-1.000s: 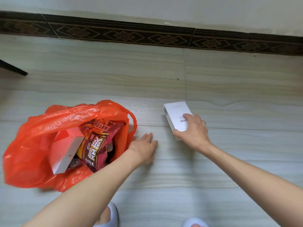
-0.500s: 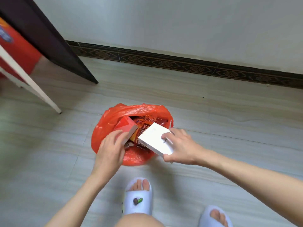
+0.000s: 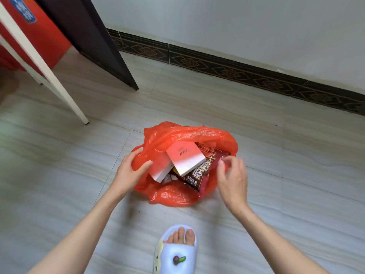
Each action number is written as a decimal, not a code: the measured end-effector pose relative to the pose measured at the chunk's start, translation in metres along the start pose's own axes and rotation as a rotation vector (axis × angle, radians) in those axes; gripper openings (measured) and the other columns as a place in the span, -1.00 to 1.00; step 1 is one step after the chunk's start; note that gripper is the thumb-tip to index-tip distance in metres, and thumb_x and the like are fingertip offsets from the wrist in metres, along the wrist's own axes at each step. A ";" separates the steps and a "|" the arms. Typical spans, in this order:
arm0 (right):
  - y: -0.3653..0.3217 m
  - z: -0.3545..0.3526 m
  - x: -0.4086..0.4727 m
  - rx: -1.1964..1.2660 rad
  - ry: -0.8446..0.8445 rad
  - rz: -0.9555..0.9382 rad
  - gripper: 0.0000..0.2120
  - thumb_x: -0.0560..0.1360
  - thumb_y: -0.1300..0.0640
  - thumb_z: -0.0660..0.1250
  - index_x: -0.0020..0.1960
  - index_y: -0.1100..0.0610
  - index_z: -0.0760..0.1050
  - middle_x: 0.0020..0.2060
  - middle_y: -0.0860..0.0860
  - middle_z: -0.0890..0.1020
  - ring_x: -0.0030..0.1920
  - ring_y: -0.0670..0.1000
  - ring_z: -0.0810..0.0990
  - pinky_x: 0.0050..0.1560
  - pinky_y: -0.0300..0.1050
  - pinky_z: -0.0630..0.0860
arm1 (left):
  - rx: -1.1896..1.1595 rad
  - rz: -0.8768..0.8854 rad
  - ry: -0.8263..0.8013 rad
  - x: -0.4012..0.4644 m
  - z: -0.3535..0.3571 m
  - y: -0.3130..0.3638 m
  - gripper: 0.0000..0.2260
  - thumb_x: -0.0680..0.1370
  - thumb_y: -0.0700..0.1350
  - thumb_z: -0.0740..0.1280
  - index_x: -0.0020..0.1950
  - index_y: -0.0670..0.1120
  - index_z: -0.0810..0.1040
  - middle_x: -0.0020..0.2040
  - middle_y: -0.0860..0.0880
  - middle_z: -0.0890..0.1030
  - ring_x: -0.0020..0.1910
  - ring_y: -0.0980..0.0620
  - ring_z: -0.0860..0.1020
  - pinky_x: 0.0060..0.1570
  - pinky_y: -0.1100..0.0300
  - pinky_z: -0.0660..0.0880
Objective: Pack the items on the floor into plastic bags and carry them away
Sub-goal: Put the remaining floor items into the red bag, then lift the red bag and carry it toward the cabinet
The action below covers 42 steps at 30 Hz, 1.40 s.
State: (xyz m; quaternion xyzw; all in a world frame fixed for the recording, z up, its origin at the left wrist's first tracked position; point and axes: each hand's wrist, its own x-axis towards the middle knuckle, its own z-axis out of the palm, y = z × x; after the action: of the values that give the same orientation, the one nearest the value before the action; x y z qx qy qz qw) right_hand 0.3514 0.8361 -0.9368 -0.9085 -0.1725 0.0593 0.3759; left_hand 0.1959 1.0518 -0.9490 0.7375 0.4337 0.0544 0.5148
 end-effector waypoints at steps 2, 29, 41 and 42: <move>0.020 -0.007 0.017 0.186 -0.017 0.289 -0.60 0.49 -0.07 0.17 0.17 0.20 0.41 0.10 0.11 0.49 0.08 0.10 0.48 0.16 -0.05 0.36 | -0.082 -0.015 -0.006 -0.004 0.003 -0.003 -0.54 0.39 0.10 0.43 0.25 0.00 0.49 0.17 0.05 0.55 0.13 0.12 0.51 0.20 0.17 0.42; 0.026 -0.053 -0.008 0.669 -0.083 0.727 -0.70 0.60 0.19 0.06 -0.28 0.18 0.36 -0.57 0.06 0.50 -0.48 -0.05 0.56 -0.33 -0.22 0.55 | -0.108 -0.137 0.101 -0.030 -0.018 -0.007 -0.71 0.59 -0.11 0.20 -0.30 -0.18 0.48 -0.38 -0.08 0.53 -0.29 -0.04 0.50 -0.09 0.06 0.43; -0.112 -0.175 -0.001 0.547 -0.270 0.404 -0.65 0.57 0.16 0.16 -0.39 0.14 0.32 -0.50 0.05 0.41 -0.60 -0.09 0.50 -0.46 -0.29 0.42 | -0.141 0.239 0.183 -0.113 -0.083 0.159 -0.74 0.59 -0.16 0.18 -0.29 -0.18 0.46 -0.44 -0.08 0.39 -0.56 0.20 0.41 -0.44 0.32 0.50; -0.125 -0.189 0.003 0.605 -0.281 0.392 -0.67 0.56 0.18 0.18 -0.38 0.13 0.32 -0.49 0.05 0.40 -0.60 -0.10 0.49 -0.45 -0.28 0.43 | -0.128 0.277 0.180 -0.114 -0.086 0.178 -0.74 0.59 -0.16 0.18 -0.28 -0.17 0.47 -0.43 -0.08 0.40 -0.53 0.18 0.42 -0.45 0.32 0.51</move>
State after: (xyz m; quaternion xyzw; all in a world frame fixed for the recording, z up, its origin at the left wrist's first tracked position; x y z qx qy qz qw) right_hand 0.3660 0.7941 -0.7148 -0.7554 -0.0200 0.3023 0.5810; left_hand 0.1837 1.0168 -0.7233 0.7481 0.3681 0.2182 0.5072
